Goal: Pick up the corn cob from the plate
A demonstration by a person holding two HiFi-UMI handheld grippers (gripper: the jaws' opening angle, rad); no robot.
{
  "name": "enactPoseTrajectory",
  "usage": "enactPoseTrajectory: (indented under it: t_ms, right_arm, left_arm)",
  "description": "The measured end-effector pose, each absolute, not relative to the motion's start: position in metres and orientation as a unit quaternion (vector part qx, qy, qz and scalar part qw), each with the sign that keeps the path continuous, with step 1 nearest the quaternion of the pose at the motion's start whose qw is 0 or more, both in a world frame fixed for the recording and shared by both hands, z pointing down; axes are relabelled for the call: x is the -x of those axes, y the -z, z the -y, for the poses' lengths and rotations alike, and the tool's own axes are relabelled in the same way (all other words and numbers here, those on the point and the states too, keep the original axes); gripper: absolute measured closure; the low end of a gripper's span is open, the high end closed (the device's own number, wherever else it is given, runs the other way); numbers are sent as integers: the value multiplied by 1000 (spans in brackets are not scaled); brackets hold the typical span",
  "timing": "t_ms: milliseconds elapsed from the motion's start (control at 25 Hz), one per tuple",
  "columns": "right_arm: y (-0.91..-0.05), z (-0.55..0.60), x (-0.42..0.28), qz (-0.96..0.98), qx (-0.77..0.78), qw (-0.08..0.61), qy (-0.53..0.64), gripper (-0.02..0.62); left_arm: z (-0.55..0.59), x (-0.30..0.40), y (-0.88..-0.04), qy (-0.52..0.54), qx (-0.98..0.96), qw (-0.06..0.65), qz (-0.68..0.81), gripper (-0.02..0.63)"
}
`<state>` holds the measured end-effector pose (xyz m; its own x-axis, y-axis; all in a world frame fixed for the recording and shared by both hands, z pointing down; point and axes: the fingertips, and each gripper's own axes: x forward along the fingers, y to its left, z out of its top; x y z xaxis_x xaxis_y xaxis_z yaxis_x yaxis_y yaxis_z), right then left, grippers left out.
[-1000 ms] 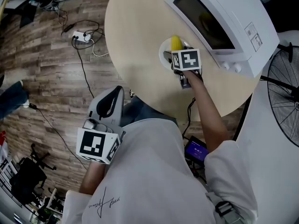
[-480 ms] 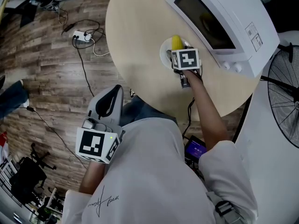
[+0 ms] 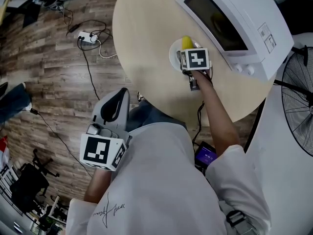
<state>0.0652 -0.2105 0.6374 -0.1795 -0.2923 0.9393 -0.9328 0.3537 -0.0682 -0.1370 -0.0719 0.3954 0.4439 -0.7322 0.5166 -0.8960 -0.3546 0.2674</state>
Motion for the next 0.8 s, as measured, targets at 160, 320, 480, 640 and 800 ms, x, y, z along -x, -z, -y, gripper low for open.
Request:
enactPoseTrajectory:
  t_ms: [160, 320, 480, 640, 800]
  right_arm:
    - [-636, 210, -65, 680, -453, 455, -354, 290]
    - [-635, 210, -64, 679, -455, 453, -356, 316]
    - [-635, 209, -65, 678, -454, 453, -360, 321]
    - [-635, 210, -64, 678, -454, 452, -360, 324]
    - [-633, 209, -67, 679, -451, 452, -362, 324]
  left_arm:
    - [70, 137, -394, -154, -809, 262, 503, 606]
    - [68, 137, -393, -153, -810, 261, 503, 606]
    - [67, 139, -390, -153, -809, 260, 505, 606]
    - [65, 140, -389, -153, -809, 257, 506, 606]
    - [61, 138, -388, -150, -808, 261, 506, 606]
